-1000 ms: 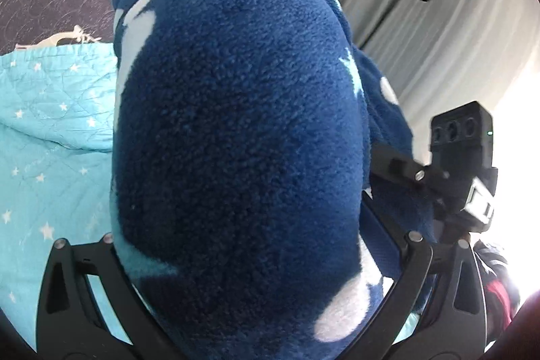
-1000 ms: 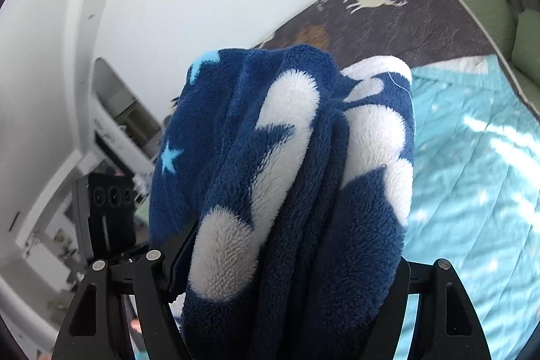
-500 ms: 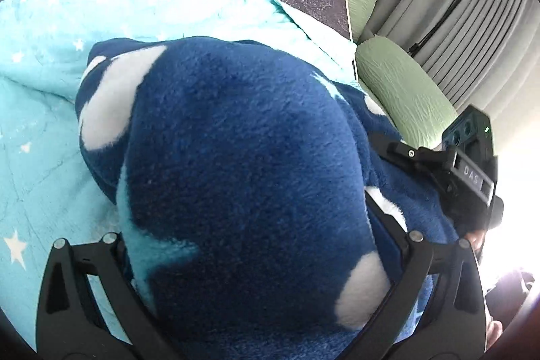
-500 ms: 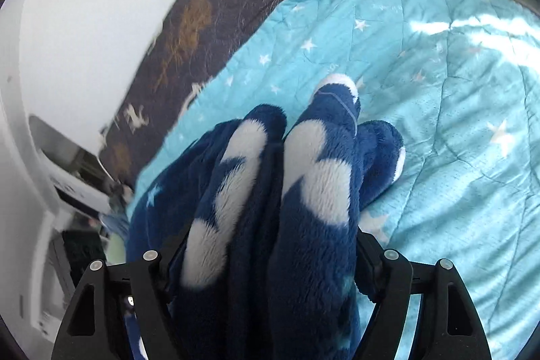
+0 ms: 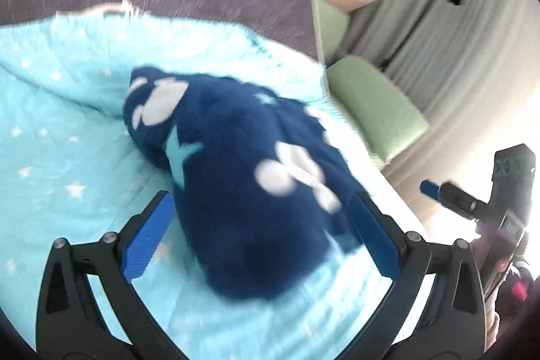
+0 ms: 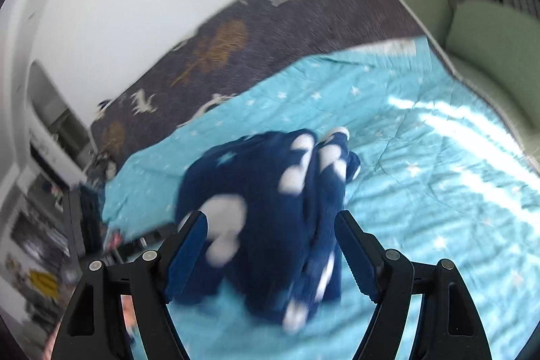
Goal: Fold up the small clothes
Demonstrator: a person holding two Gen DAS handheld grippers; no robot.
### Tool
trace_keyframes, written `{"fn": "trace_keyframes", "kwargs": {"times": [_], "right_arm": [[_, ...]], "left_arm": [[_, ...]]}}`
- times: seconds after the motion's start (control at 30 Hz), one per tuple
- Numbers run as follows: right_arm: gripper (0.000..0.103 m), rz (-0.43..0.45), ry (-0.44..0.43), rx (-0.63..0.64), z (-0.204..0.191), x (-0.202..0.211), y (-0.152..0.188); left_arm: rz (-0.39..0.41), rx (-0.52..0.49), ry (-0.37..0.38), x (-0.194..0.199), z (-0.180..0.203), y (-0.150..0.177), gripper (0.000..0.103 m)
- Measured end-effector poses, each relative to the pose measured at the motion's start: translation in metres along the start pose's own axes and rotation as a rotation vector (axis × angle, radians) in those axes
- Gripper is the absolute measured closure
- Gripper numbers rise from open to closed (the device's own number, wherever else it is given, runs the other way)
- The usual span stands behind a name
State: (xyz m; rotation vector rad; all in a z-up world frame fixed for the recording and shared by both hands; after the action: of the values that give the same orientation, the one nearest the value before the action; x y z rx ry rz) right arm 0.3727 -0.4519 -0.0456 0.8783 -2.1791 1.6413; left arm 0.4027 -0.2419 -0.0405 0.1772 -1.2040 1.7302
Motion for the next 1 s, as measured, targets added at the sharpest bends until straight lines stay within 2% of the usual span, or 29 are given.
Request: {"fn": "trace_keyframes", "kwargs": {"times": [0.17,0.23,0.37,0.47,0.6,0.77,1.0], "right_arm": [[0.023,0.031,-0.033,0.038,-0.057,0.077,0.056],[0.023,0.044,-0.015,0.064,-0.077,0.095,0.079],[0.022,0.073,0.198,0.183,-0.12,0.125,0.119],[0.02,0.084,0.272,0.21,-0.143,0.136,0.14],[0.019,0.092,0.303,0.181,-0.16,0.149,0.155],[0.019,0.119,0.371,0.226,-0.174,0.165,0.164],[0.018,0.135,0.37,0.209,-0.178,0.18,0.171]], "left_arm": [[0.037,-0.07,0.037,0.086,0.025,0.05,0.001],[0.06,-0.091,0.004,0.112,0.032,0.073,0.001],[0.2,-0.192,-0.129,0.165,0.053,0.111,0.001],[0.28,-0.241,-0.213,0.19,0.066,0.13,0.001],[0.292,-0.277,-0.252,0.207,0.082,0.155,0.001],[0.293,-0.289,-0.277,0.222,0.087,0.175,0.001],[0.309,-0.304,-0.288,0.237,0.088,0.186,0.001]]}}
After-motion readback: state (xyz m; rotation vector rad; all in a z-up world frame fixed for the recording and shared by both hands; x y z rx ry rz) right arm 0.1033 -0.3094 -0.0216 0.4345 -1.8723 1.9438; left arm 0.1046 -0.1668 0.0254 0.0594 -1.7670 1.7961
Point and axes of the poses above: each gripper's, at about its wrist camera, not at the fingertips, and x roughly against the way its jaws point, z to its right, y to its underside, the point moved 7 cm from there along -x, roughly the way its jaws point, and after that the axes turned 9 degrees about x, right-handed, at the moved point
